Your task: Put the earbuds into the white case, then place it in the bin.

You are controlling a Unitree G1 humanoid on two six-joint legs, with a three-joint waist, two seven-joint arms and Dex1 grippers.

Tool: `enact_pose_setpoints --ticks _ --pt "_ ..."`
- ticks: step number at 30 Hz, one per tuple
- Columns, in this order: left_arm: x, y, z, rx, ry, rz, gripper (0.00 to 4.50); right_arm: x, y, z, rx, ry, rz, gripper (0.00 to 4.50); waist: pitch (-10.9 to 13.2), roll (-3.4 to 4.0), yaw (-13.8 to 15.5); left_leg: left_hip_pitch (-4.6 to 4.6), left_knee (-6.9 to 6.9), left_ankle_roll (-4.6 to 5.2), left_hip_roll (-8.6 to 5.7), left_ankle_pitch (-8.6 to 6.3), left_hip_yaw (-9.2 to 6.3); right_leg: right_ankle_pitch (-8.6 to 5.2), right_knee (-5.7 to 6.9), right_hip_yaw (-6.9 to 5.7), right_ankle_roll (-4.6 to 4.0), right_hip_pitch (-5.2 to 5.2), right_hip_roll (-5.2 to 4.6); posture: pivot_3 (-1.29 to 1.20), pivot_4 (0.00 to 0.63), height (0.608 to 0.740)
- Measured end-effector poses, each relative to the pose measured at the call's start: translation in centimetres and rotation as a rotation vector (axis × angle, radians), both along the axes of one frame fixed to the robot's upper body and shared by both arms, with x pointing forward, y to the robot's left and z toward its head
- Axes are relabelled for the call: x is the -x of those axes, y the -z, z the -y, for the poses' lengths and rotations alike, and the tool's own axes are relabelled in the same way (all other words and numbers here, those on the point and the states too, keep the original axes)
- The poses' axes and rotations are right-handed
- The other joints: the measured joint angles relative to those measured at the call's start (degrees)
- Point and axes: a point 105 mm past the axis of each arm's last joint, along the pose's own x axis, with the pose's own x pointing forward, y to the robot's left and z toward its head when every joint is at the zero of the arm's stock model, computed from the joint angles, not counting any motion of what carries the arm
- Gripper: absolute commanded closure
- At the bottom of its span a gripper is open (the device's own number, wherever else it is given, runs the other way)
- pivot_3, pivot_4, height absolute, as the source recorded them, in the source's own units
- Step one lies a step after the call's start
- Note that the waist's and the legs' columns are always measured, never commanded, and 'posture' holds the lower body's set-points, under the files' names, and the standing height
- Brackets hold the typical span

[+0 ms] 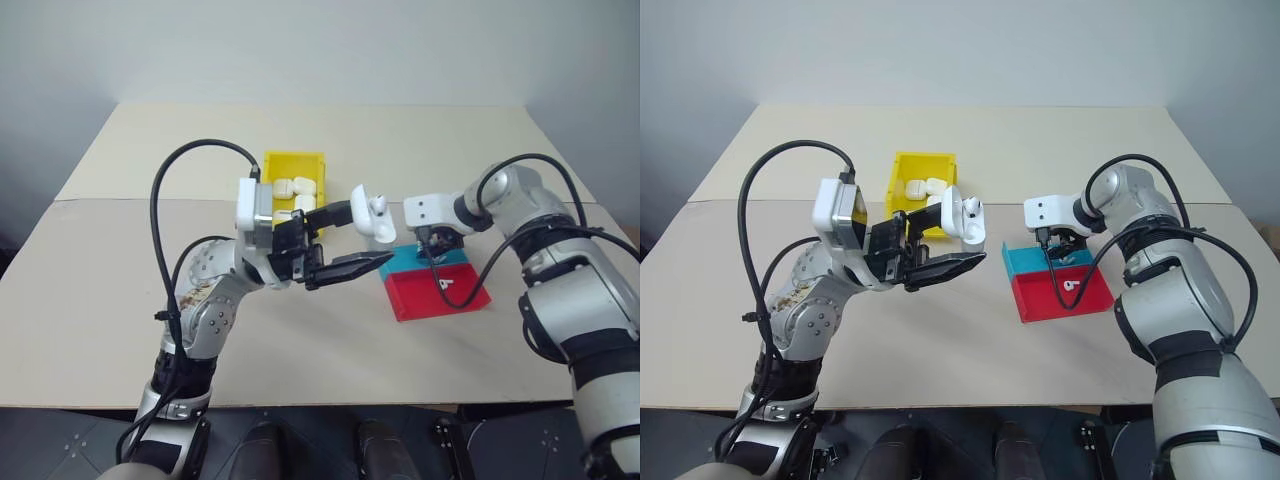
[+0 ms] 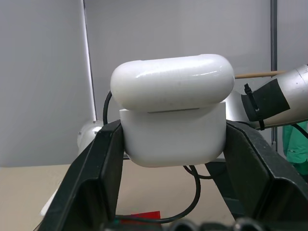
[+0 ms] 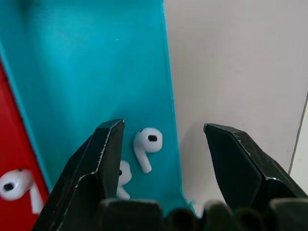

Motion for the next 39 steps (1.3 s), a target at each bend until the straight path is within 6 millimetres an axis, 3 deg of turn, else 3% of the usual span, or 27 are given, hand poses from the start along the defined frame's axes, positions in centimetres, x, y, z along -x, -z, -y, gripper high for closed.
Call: enact_pose_setpoints --ticks 21,24,30,39 --pt "0.3 0.0 -0.5 -0.012 -0.047 0.009 1.71 -0.2 0.6 1.3 0.045 0.047 0.014 1.35 -0.01 0.02 -0.02 0.21 -0.01 -0.15 0.00 0.09 0.01 0.00 0.03 0.02 -0.01 0.12 0.00 0.00 0.150 0.740" --pt "0.3 0.1 -0.5 -0.013 -0.048 0.010 1.71 -0.2 0.7 1.2 0.043 0.049 0.008 1.89 -0.01 0.02 -0.05 0.21 -0.01 -0.18 0.00 0.10 0.01 0.00 0.03 0.02 -0.01 0.12 0.00 0.00 0.150 0.740" --pt "0.3 0.1 -0.5 -0.017 -0.049 0.010 1.71 0.0 1.1 0.9 0.024 0.045 -0.007 3.86 -0.01 0.02 -0.20 0.22 -0.01 -0.25 0.00 0.15 0.01 0.00 0.06 0.02 -0.01 0.12 0.00 0.00 0.150 0.740" --pt "0.3 0.1 -0.6 -0.023 -0.050 0.012 1.71 0.1 0.9 1.0 -0.045 0.084 -0.041 3.88 -0.01 0.03 -0.29 0.21 -0.01 -0.26 0.00 0.15 0.00 0.00 0.07 0.02 -0.01 0.10 0.00 0.00 0.150 0.740"
